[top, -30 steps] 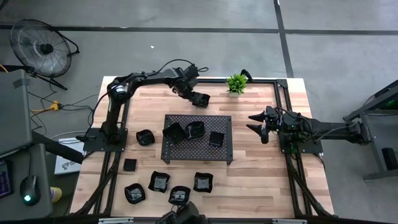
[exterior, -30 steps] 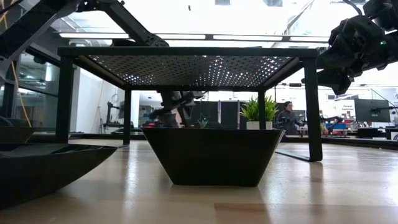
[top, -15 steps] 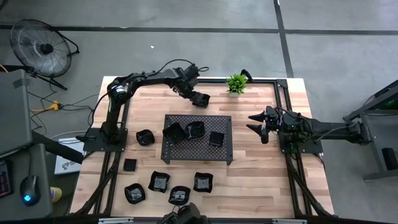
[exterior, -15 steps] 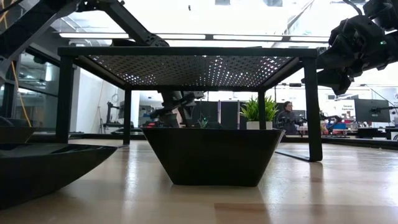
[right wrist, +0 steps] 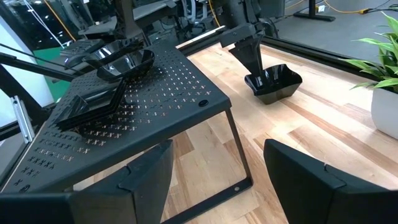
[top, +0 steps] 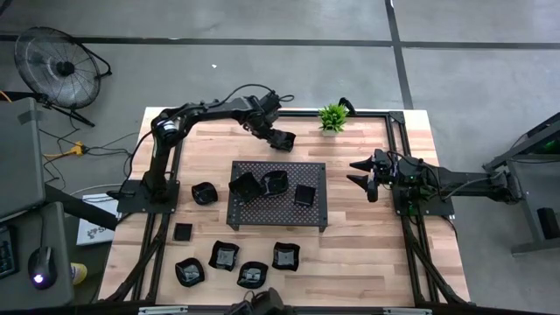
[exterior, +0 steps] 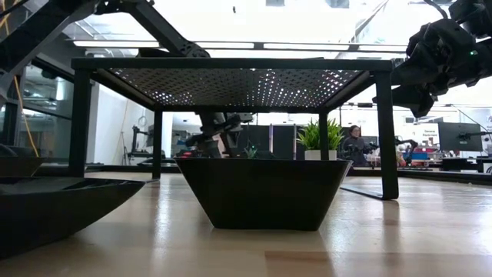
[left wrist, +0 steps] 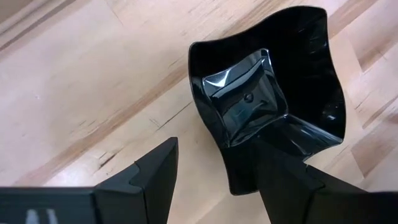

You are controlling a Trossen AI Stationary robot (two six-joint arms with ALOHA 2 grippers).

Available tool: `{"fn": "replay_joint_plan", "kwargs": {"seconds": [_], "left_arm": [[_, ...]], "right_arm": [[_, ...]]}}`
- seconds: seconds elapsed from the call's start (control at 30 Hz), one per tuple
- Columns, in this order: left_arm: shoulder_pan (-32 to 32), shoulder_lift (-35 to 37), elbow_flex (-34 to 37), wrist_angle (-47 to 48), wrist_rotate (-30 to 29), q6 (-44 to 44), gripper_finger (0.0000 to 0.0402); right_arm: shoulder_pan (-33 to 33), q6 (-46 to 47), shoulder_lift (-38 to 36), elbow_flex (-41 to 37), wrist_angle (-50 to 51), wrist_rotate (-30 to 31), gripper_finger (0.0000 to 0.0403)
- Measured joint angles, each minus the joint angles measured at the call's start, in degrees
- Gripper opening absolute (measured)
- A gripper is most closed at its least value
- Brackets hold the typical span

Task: Pick & Place Mini shaped plates
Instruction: Stack the top right distorted square plate on top of the distorted square plate on the shelf

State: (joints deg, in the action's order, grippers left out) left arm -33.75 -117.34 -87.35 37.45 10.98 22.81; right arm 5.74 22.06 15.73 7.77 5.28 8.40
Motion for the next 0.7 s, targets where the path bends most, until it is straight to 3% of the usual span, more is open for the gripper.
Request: {"fn": "replay_joint_plan", "kwargs": {"seconds": [0.7], "left_arm": [[0.4, -2.6, 0.0, 0.0, 5.2, -0.4, 0.0197]], "right_arm": [[0.0, 0.0, 0.0, 0.0, 0.0, 0.1, 0.0246]]}}
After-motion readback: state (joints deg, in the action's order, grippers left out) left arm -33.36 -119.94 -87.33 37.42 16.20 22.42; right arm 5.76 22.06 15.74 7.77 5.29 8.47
